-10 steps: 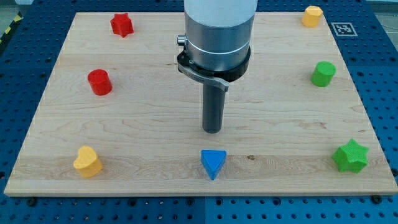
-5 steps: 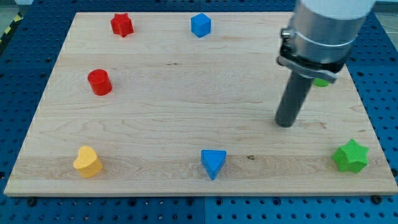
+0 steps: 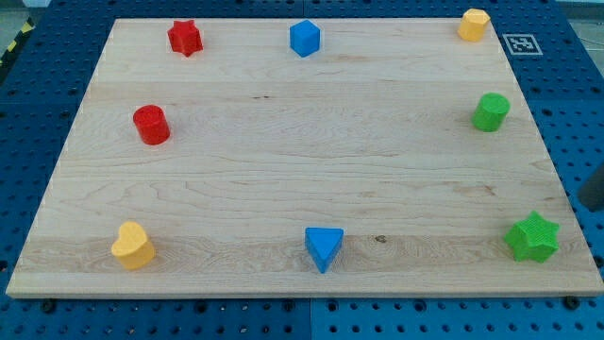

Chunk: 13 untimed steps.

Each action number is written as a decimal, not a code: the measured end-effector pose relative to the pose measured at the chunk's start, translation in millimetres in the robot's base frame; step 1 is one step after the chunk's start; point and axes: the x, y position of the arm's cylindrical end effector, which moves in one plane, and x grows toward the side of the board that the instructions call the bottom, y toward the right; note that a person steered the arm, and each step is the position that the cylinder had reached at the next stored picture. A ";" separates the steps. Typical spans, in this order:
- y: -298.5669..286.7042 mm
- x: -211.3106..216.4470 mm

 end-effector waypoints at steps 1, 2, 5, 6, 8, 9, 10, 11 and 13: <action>1.3 37.9; 1.1 60.7; -51.6 75.1; -57.5 44.7; -44.5 53.0; -47.8 64.0; -76.3 60.4; -84.9 38.6; -95.8 39.7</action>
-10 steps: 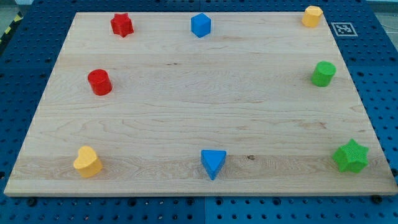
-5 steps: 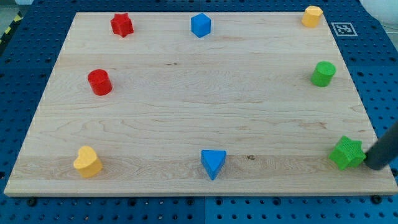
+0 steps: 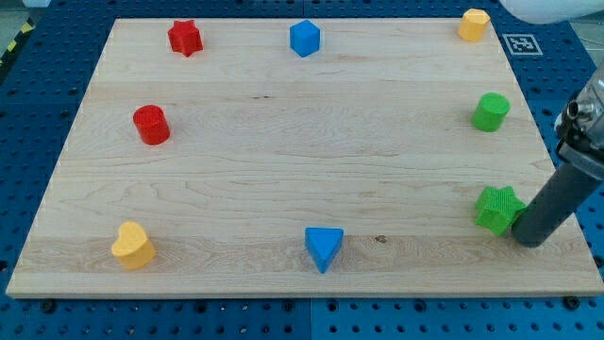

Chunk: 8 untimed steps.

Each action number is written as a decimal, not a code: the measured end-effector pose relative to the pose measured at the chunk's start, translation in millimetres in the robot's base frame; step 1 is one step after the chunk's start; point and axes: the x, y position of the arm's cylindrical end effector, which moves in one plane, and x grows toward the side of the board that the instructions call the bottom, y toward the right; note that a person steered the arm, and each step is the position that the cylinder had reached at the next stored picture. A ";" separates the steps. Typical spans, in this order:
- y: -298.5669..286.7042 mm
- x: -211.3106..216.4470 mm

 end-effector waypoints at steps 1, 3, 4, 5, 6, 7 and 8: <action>-7.8 1.8; -8.5 -10.6; -9.0 -24.6; -19.1 -39.3; -36.1 -50.2; -44.9 -58.2; -18.1 -50.4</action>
